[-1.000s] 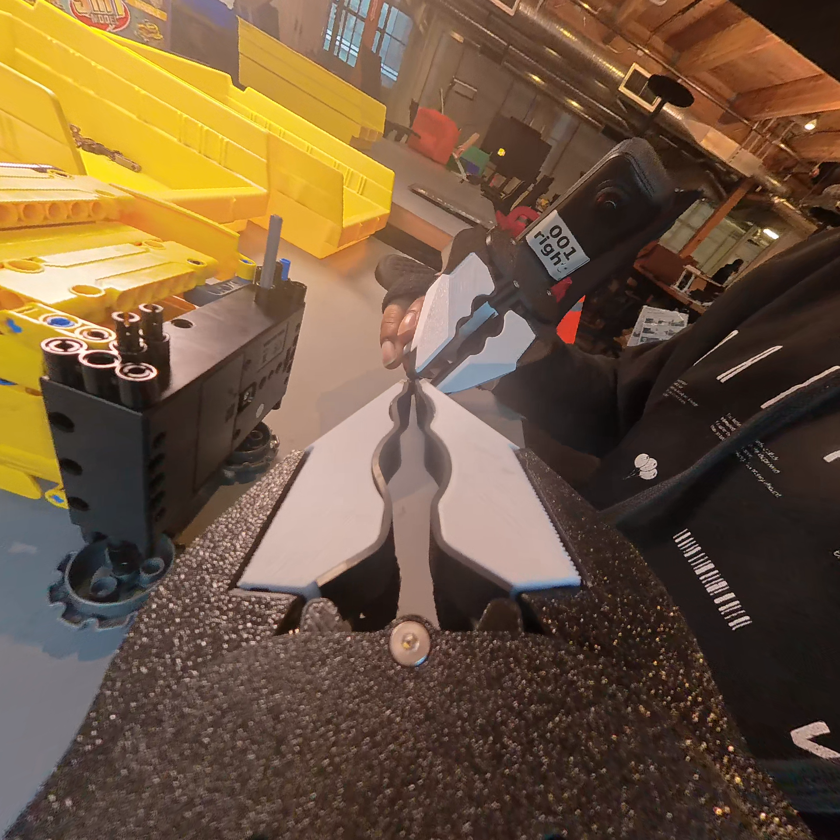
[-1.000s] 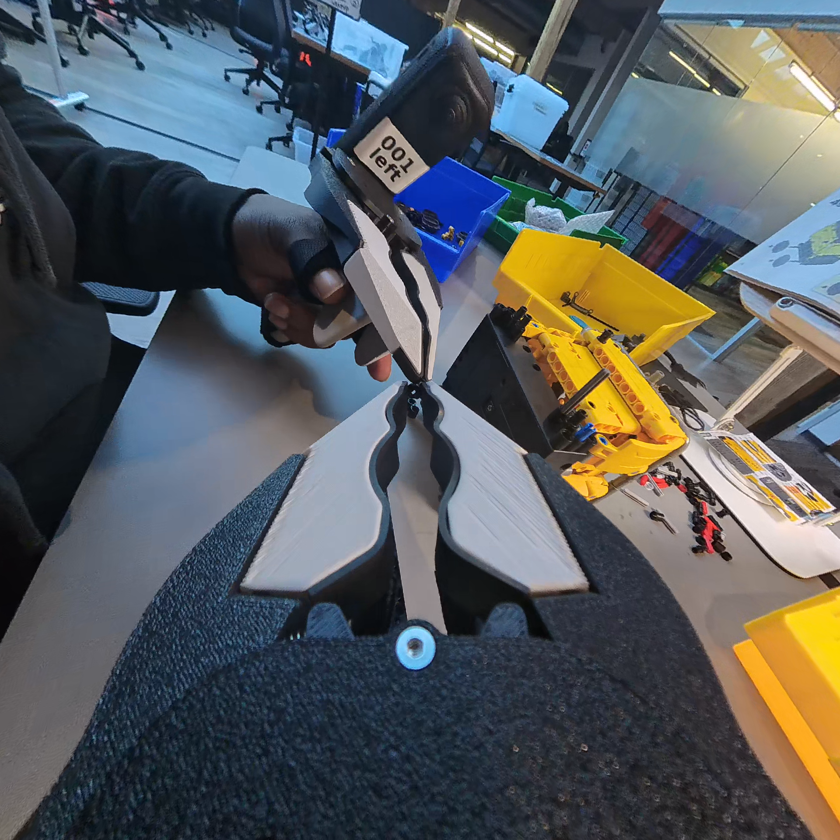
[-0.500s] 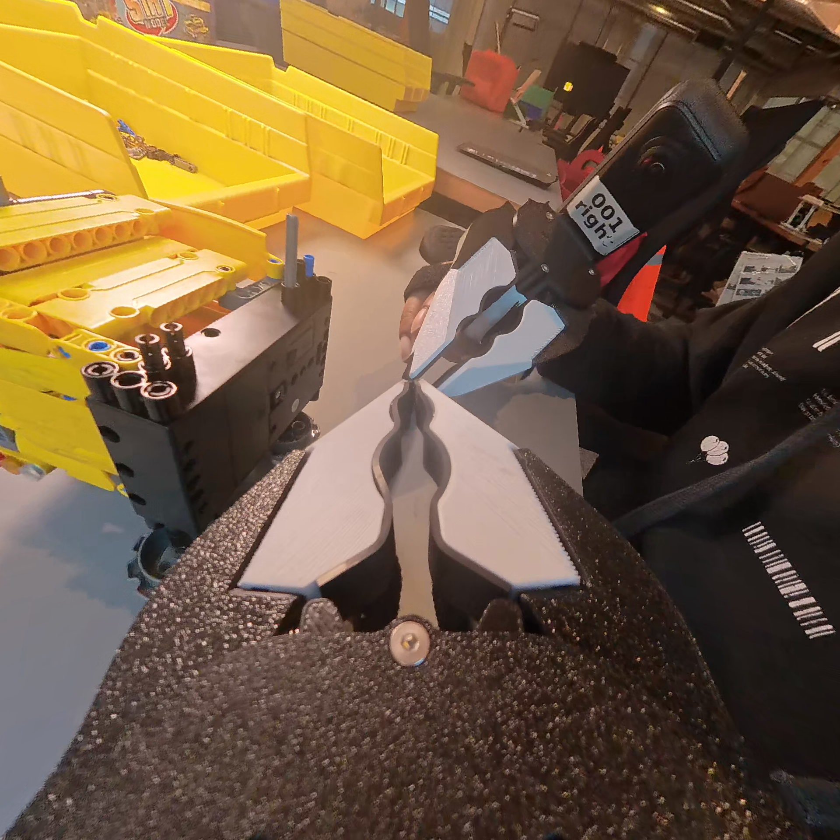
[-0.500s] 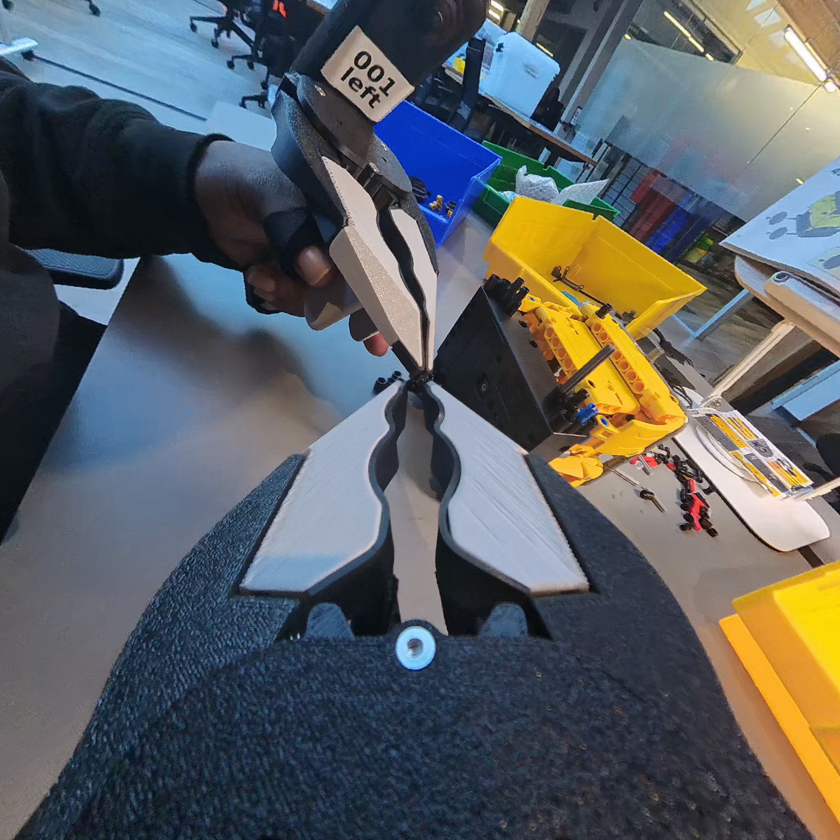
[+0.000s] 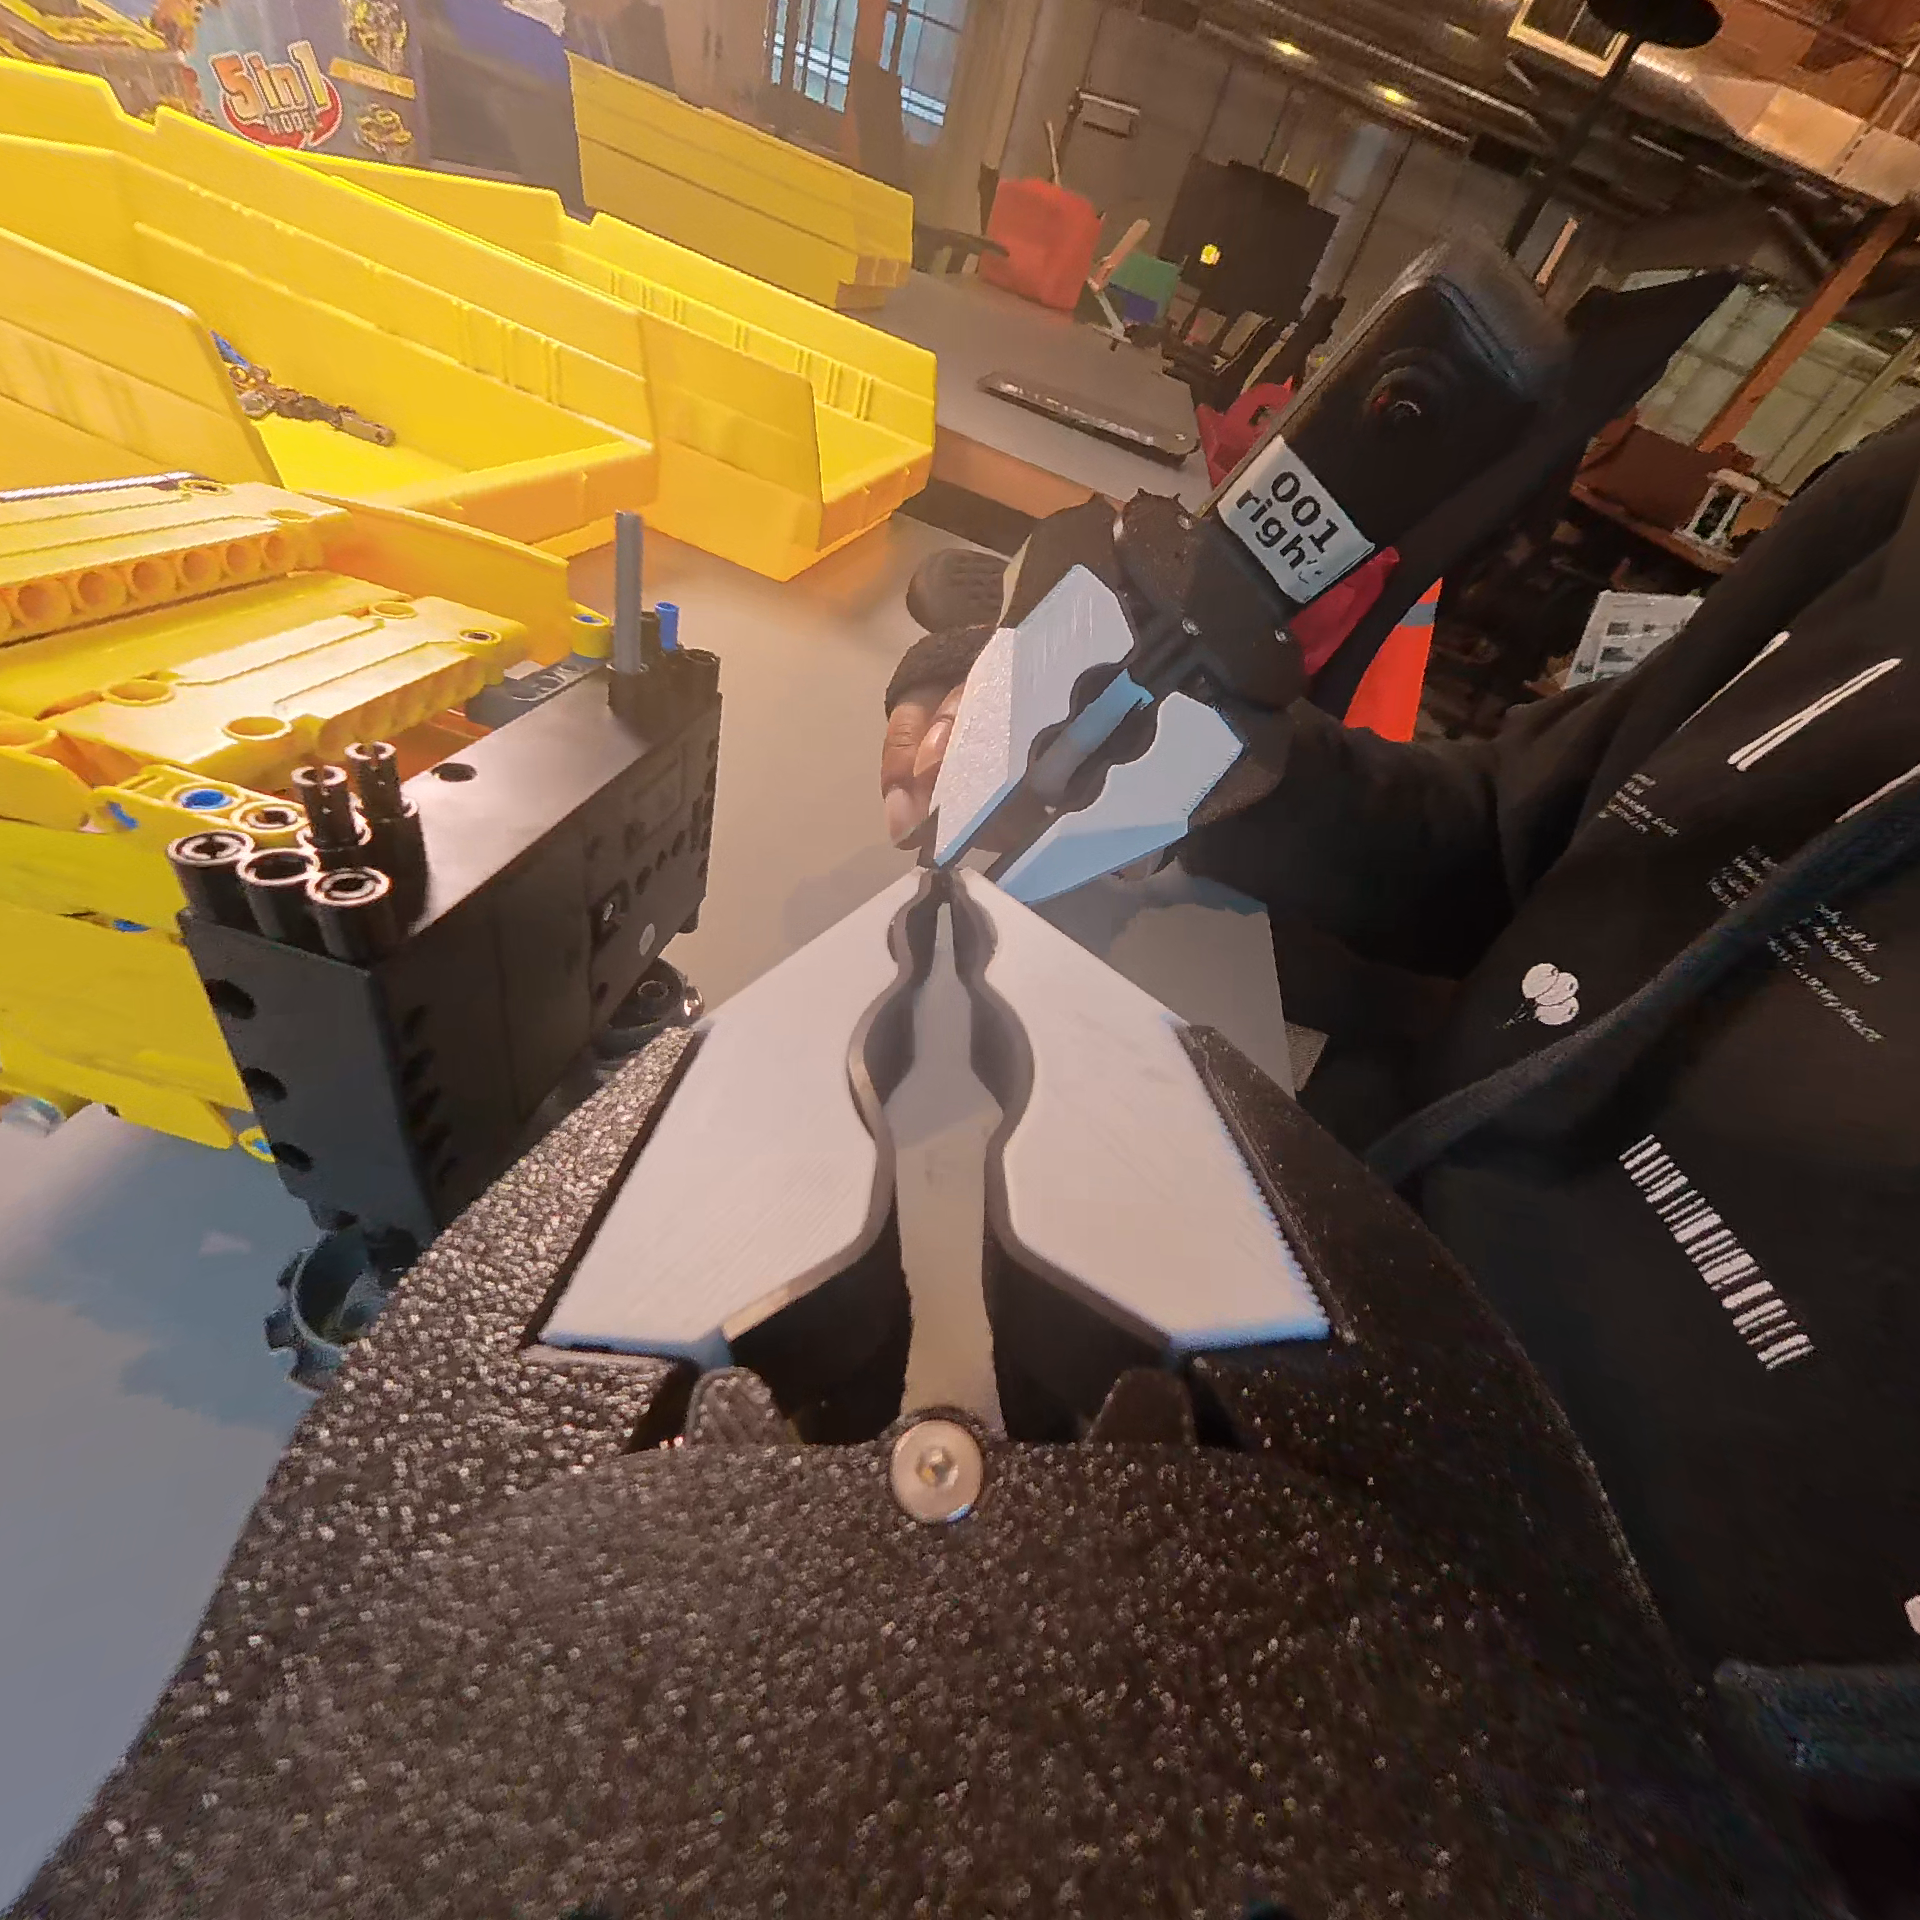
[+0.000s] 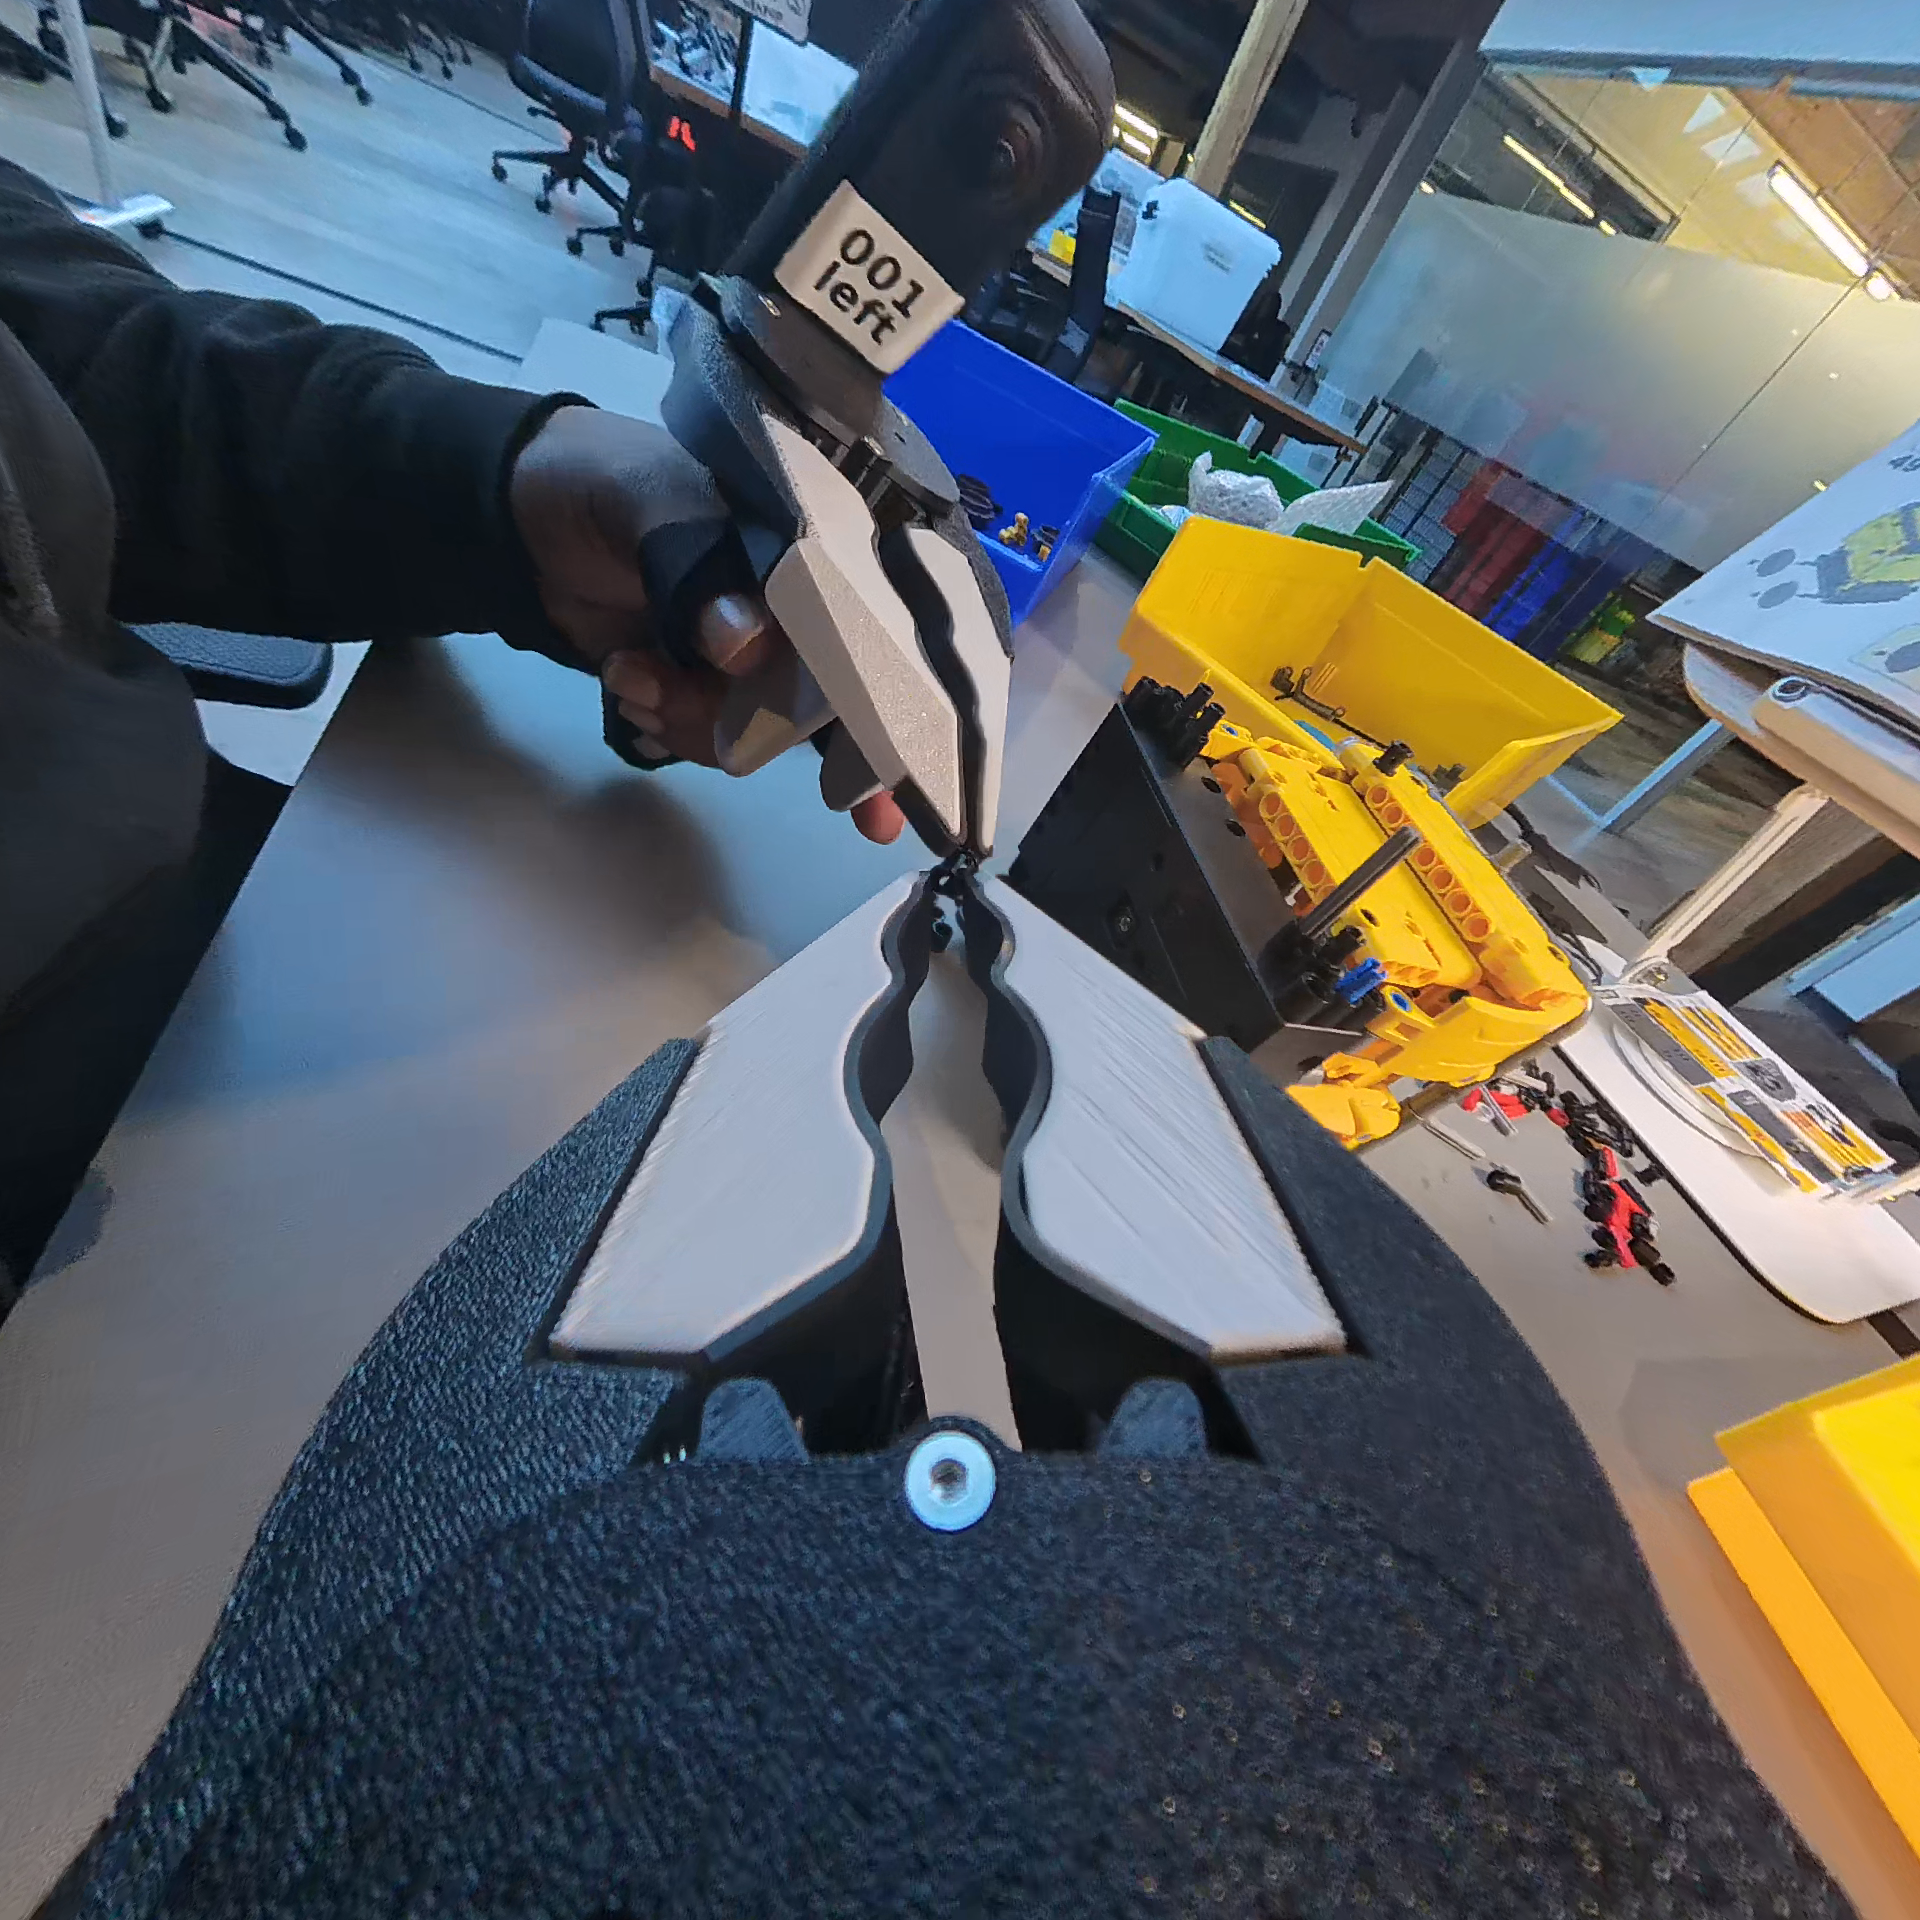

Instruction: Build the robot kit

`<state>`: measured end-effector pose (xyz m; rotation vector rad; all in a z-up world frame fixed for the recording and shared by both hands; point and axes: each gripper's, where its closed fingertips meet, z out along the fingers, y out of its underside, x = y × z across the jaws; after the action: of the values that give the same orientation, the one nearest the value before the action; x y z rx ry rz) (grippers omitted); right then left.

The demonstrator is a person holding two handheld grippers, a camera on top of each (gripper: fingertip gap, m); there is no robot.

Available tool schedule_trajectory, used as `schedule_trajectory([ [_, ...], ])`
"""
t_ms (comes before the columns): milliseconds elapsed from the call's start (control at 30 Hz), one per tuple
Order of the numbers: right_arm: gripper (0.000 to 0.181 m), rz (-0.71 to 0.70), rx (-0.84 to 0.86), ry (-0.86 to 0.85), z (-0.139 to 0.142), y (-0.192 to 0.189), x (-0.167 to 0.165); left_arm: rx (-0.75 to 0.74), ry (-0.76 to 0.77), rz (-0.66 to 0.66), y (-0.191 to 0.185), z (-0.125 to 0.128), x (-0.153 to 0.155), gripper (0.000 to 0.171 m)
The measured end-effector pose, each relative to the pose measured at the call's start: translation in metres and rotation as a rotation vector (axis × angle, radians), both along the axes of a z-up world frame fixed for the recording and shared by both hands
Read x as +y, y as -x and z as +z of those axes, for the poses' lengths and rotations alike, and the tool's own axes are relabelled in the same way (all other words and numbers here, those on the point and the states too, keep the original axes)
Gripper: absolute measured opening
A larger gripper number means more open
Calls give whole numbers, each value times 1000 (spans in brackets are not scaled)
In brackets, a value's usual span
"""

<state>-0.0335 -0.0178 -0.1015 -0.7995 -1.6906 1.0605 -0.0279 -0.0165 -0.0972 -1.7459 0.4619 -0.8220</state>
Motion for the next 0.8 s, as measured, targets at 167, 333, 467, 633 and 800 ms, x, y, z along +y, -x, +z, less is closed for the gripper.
schedule_trajectory([
  [167,6,15,43,-26,5,1,-5,-151,46,-57,-1,6,-4,12],
  [333,6,32,117,-43,17,-2,-11,-306,92,-155,-6,16,-11,7],
  [467,5,33,151,-46,23,-4,-11,-386,102,-180,-8,22,-11,5],
  [633,5,1,146,-89,20,-3,-7,-327,82,-135,-7,19,-6,4],
  [800,13,-27,0,-125,-8,1,1,176,43,-33,7,-13,-2,4],
])
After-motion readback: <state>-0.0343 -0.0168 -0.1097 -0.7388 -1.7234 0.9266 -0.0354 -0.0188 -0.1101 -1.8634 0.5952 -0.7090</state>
